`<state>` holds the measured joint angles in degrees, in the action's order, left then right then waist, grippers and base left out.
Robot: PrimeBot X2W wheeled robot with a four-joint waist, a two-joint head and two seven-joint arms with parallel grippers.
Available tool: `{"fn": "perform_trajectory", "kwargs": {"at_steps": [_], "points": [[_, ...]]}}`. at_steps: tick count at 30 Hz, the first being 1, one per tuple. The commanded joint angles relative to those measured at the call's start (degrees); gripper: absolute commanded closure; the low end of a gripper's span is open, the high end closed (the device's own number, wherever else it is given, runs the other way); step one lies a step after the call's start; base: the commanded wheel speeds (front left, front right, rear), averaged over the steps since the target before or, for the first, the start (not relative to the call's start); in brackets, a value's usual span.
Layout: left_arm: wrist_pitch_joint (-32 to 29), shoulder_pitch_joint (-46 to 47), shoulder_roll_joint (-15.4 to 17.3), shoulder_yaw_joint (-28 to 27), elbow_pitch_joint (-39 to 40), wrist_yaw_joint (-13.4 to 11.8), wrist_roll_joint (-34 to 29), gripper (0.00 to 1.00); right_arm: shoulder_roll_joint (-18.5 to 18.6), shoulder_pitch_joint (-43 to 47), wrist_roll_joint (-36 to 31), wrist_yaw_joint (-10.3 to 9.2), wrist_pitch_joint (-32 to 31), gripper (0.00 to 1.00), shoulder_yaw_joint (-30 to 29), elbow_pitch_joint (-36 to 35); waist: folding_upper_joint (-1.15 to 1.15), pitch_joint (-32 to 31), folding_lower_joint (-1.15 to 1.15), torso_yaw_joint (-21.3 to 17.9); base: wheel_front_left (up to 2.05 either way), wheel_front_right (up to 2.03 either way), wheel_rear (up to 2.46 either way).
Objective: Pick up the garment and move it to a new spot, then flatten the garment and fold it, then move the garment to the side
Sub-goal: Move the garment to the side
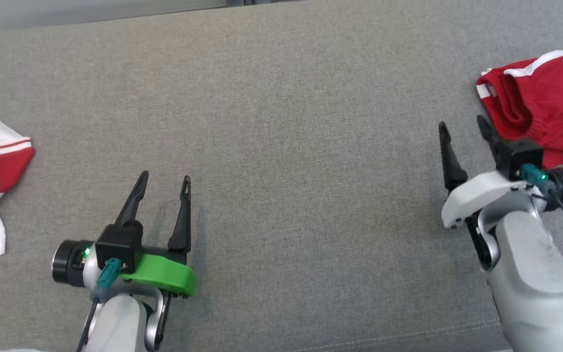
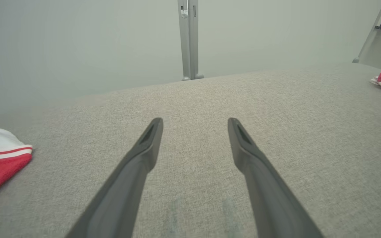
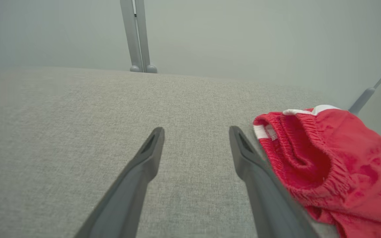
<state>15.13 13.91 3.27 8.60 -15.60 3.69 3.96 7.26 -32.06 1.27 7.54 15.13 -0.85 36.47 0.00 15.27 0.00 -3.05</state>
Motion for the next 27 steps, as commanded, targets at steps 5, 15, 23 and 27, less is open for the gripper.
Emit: {"fn": "perform_trajectory", "kwargs": {"at_steps": [5,15,23,27], "points": [[0.01,-2.61,-0.1,-2.34,-2.02,-0.85,0.38,0.0,-1.74,5.59,1.62,-0.1,0.01,0.0,1.39,-2.14,0.0,-4.49,0.0,2.42,0.0,0.0,0.0],[0.02,-7.71,-0.28,-6.04,-5.65,-1.65,0.58,0.0,-4.03,15.28,2.47,-0.1,0.01,0.0,0.14,-7.3,0.0,-11.42,0.0,2.6,0.0,0.0,0.0],[0.02,-10.21,-0.32,-7.6,-6.78,-2.29,1.34,0.0,-4.27,18.47,4.36,-0.1,0.01,0.0,0.24,-9.47,0.0,-14.37,0.0,2.59,0.0,0.0,0.0],[0.02,-11.14,-0.32,-7.97,-7.27,-2.73,1.74,0.0,-4.28,19.87,5.3,-0.1,0.01,0.0,0.79,-10.15,0.0,-15.31,0.0,2.79,0.0,0.0,0.0]]}}
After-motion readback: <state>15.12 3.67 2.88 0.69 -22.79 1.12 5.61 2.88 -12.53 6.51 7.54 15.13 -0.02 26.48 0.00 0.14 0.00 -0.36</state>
